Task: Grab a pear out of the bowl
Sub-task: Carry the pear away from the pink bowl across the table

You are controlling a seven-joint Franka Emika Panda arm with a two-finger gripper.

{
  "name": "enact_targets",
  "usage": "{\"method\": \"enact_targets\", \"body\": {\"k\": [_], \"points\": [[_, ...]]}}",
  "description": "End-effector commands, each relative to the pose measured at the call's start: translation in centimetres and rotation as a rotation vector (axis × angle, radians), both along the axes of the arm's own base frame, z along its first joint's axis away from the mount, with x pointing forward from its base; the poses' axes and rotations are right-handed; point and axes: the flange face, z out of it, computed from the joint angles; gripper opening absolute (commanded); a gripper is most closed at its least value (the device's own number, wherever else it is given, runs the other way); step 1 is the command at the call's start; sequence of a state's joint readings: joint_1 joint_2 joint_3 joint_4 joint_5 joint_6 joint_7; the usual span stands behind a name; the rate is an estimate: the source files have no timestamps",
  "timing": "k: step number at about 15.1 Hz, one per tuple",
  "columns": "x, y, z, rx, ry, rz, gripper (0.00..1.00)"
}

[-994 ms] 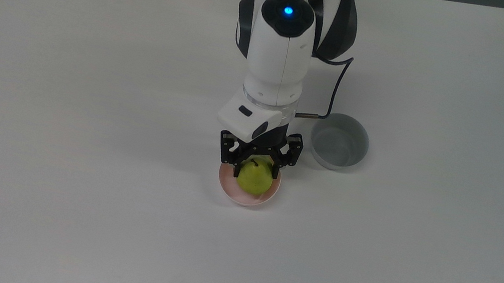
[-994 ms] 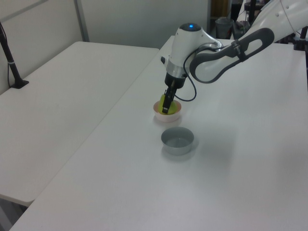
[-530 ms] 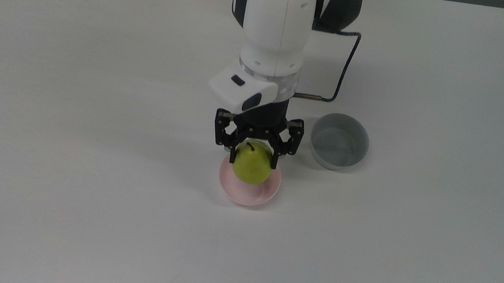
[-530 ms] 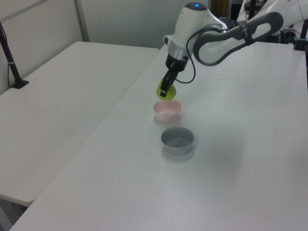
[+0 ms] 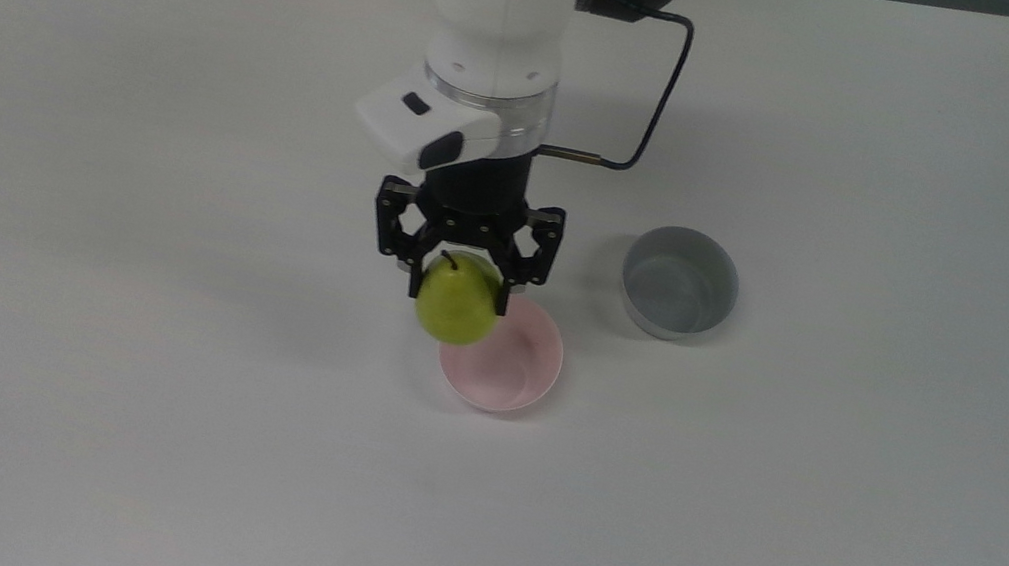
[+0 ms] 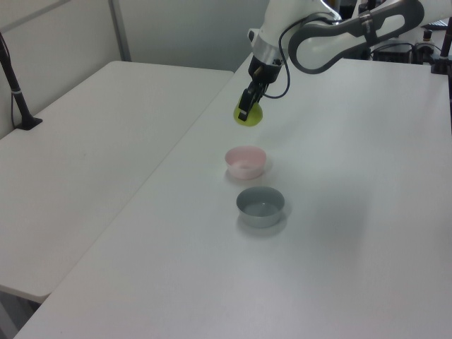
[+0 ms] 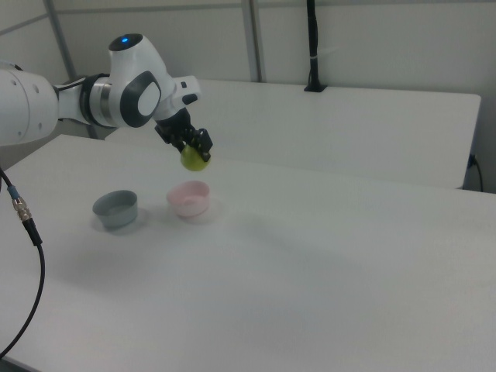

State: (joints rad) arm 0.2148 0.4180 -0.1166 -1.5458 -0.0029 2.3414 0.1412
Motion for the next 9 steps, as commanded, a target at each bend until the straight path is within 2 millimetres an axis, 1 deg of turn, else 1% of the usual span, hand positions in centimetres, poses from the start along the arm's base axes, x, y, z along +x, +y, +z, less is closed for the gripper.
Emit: {"method": "enact_targets", "body": {"k": [1,2,4,7,8,9], "points": [[0.0,-2.9,1.2,0.000,-0.001,-0.039,0.56],[0.2,-4.7,1.1,-0.004,-0.004,-0.059,0.57],[0.3,-6.7,1.0,-0.022,-0.005,-0.041,0.57],[0.5,-10.6,0.2,-0.040,0.005,-0.054,0.57],[0.7,-11.6,-0.1,-0.046,-0.008,-0.052,0.57],[0.9,-12.7,0.2,-0.055,-0.043,-0.051,0.57]]}}
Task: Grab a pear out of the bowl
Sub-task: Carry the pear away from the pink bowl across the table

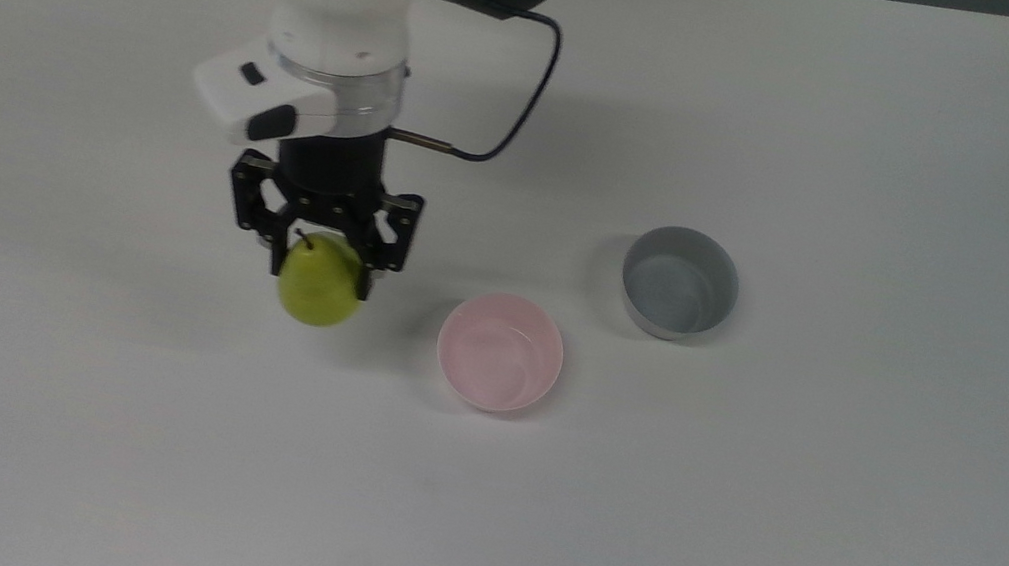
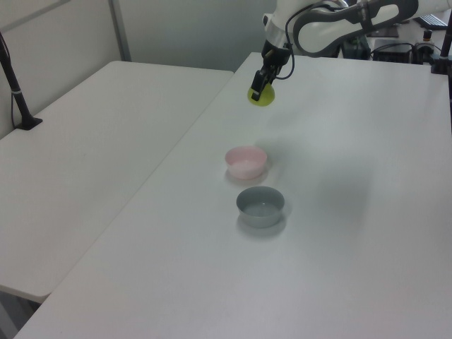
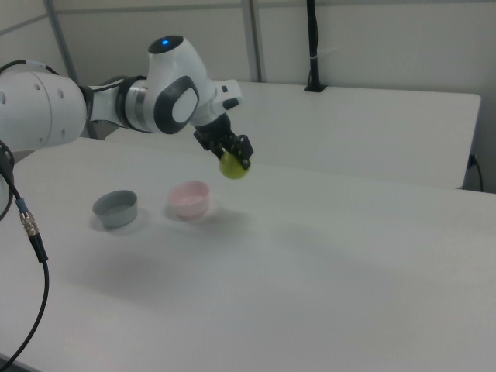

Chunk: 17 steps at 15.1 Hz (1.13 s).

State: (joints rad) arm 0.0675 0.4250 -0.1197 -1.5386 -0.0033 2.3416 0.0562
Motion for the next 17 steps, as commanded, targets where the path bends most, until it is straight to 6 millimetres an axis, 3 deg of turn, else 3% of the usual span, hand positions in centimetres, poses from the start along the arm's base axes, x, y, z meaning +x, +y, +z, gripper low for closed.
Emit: {"method": "enact_targets", "body": {"k": [1,5,11,17], "points": [[0.5,-2.7,-0.2,-0.027,-0.055,0.018,0.58],[1.1,-4.4,-2.6,-0.050,-0.068,0.034,0.59],[2.5,-4.3,-6.6,-0.063,-0.136,0.044,0.61],[3.3,-3.7,-12.0,-0.077,-0.157,0.061,0.61]]}}
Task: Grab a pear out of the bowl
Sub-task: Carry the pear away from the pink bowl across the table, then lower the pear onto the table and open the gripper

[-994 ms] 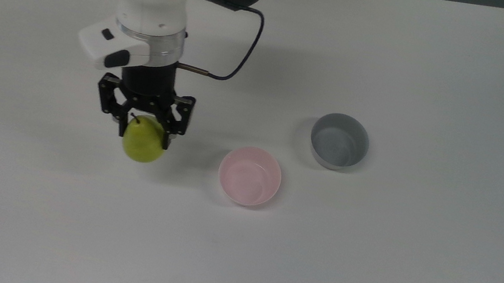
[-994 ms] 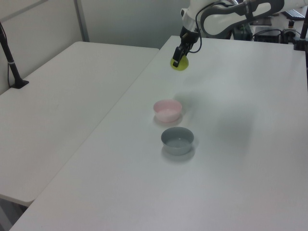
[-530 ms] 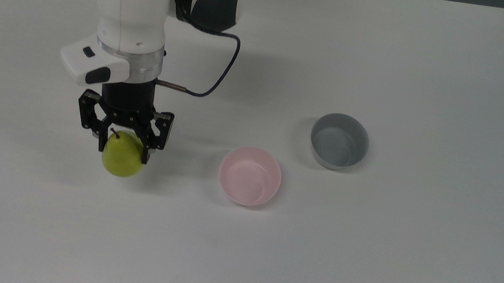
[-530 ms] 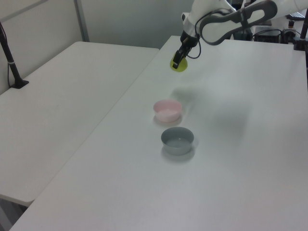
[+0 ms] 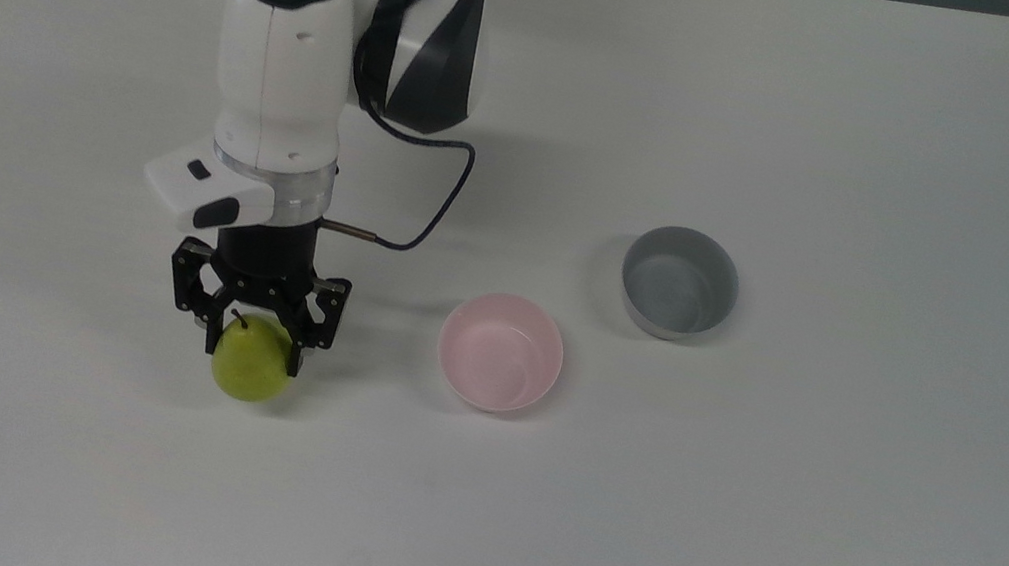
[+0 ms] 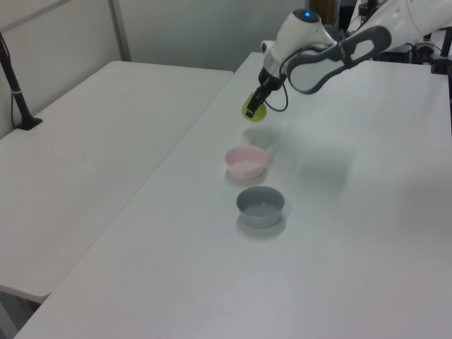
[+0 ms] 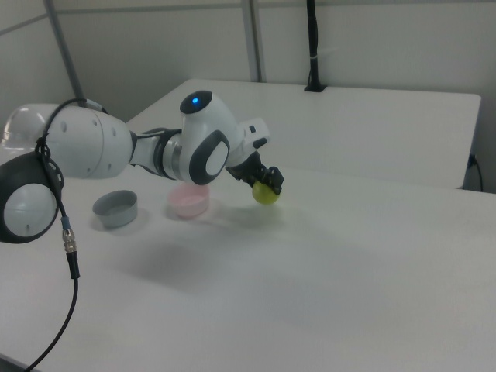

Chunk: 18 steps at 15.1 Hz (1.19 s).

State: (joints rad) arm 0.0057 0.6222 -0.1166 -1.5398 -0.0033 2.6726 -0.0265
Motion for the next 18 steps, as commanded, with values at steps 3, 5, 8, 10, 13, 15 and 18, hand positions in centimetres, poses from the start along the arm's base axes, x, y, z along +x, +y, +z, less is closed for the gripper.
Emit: {"method": "enact_targets", "body": {"k": [3,5,8,10,13,15,18], "points": [[0.4,0.5,-2.6,-0.018,-0.028,0.027,0.61],[0.4,0.6,-2.6,-0.017,-0.029,0.028,0.64],[0.4,0.7,-2.6,-0.013,-0.029,0.024,0.80],[0.4,0.7,-2.5,-0.013,-0.031,0.024,0.84],[0.4,0.7,-2.3,-0.011,-0.034,0.022,0.87],[0.4,0.7,-1.0,-0.010,-0.050,0.021,0.88],[0.2,0.6,1.2,0.001,-0.069,0.011,0.91]]}}
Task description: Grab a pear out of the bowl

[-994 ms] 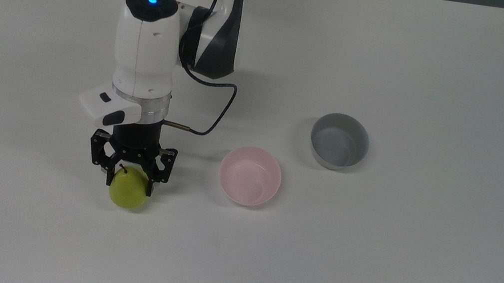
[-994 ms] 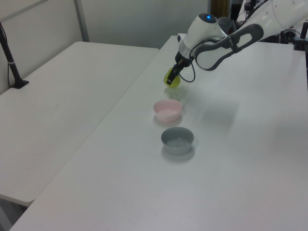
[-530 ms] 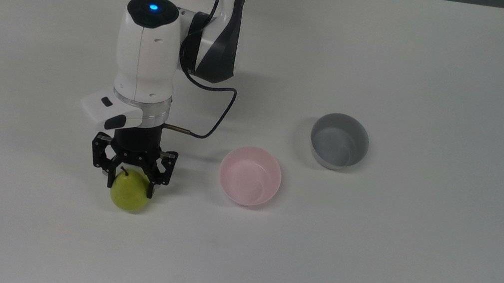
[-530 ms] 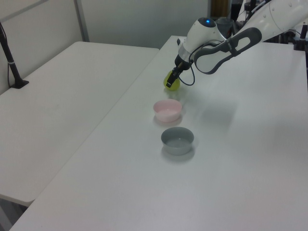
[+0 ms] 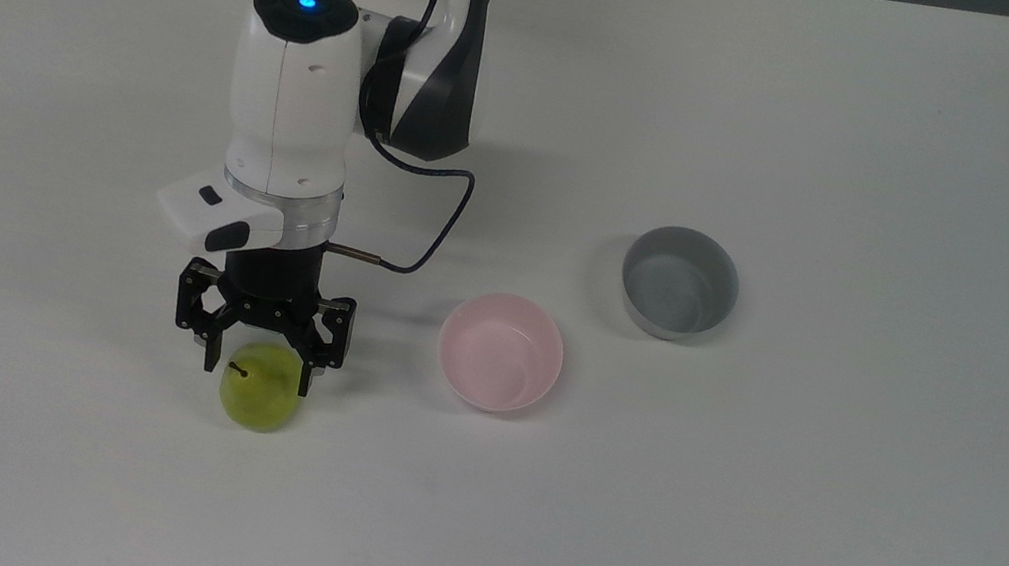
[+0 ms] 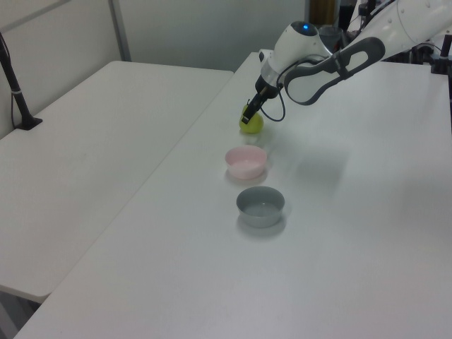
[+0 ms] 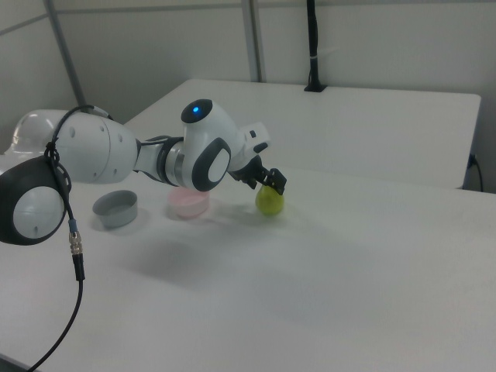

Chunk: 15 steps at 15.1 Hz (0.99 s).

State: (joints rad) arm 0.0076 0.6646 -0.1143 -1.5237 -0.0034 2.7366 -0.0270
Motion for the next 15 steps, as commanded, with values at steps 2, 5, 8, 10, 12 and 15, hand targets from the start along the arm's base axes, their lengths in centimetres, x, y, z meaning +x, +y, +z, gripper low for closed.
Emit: {"method": "enact_targets", "body": {"k": [2,5,8,10,12,15], "points": [[-0.9,0.2,4.4,0.017,-0.040,-0.010,1.00],[-1.5,0.2,6.4,0.029,0.002,-0.021,1.00],[-2.4,0.4,9.1,0.047,0.046,-0.040,1.00],[-3.2,0.9,11.3,0.067,0.077,-0.064,1.00],[-4.3,2.6,13.5,0.081,0.126,-0.063,1.00],[-6.6,3.9,16.7,0.101,0.210,-0.083,1.00]]}}
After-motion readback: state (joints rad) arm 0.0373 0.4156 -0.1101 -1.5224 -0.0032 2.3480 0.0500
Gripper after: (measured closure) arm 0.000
